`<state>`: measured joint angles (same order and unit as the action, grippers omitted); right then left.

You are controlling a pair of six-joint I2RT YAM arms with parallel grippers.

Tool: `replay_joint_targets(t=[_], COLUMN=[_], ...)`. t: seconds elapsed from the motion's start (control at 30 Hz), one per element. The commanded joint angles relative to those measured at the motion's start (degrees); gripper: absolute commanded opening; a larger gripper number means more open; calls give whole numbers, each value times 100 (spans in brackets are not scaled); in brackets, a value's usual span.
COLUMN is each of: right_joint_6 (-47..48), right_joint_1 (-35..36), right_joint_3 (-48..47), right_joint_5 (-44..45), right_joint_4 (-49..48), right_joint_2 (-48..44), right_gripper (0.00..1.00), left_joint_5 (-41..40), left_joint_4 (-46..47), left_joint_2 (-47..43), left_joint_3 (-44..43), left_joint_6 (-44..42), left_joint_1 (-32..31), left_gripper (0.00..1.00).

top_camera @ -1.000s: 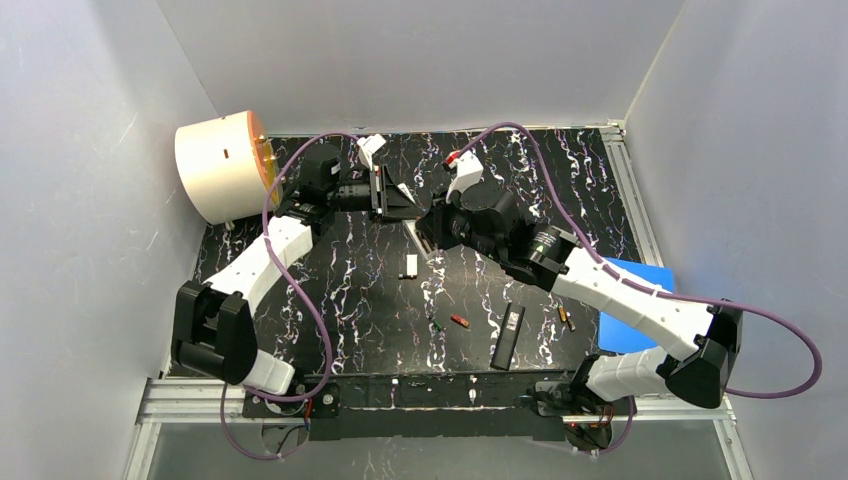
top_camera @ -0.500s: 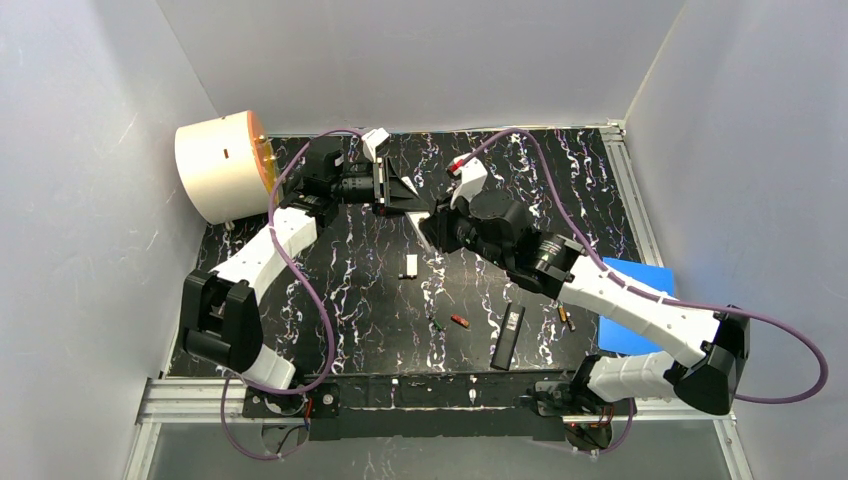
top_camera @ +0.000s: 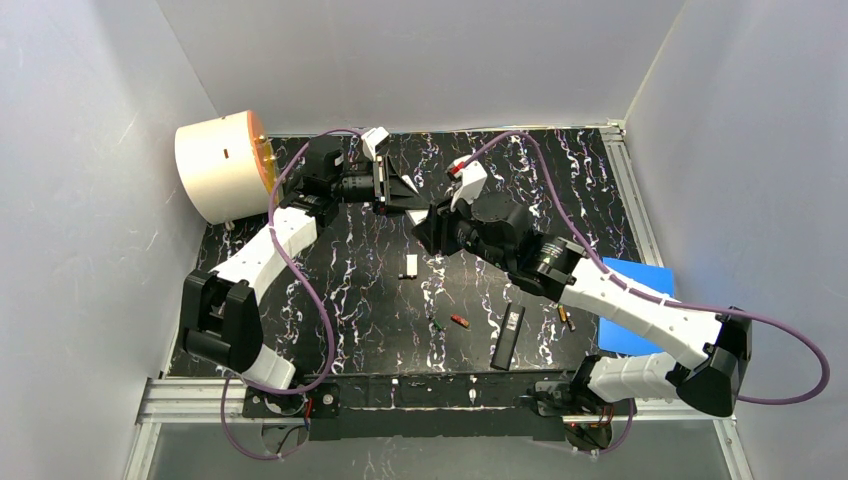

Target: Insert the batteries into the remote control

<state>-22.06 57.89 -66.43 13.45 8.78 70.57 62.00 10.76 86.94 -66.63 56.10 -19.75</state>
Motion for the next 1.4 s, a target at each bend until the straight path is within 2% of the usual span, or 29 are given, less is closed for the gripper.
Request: replay_joint_targets(t=[0.0,0.17,0.3,0.43,0.57,0.73,0.9,1.2,1.37], right_joint_6=[-172,-412,-633,-974,-1273,-2125,-2073,-1840,-1810], right_joint_1=[-51,-119,-279,-469,-526,-698,-752,-753,-760], right_joint_3=[-255,-491,-620,-641,-502,-310,-172,134,101], right_joint_5=[119,412,138,-224,-170,223,100,7,-113], right_joint_4=[-113,25,-109,-201,-280,-130,-158,-406,-437], right_joint_2=[-169,-218,-305,-288,-373,-527,-566,-845,-730], right_gripper=[52,61,65,66,66,67,68,51,49], left_joint_5=[196,131,73,50,10,-131,-166,-129,-105], left_joint_4=[137,141,137,224,376,1103,1831,2859,3003], left_joint_2=[-37,-69,-89,-102,-182,-367,-431,-222,-136], left_joint_3=[-301,-359,-377,-371,-353,-149,-17,-74,-152], left_joint_6=[-4,-75,-122,-77,-84,103,543,1330,1445], left_joint_1=[-17,-13,-14,-14,-15,-20,-18,-19,-15], left_gripper=[0,0,0,0,0,0,0,0,0])
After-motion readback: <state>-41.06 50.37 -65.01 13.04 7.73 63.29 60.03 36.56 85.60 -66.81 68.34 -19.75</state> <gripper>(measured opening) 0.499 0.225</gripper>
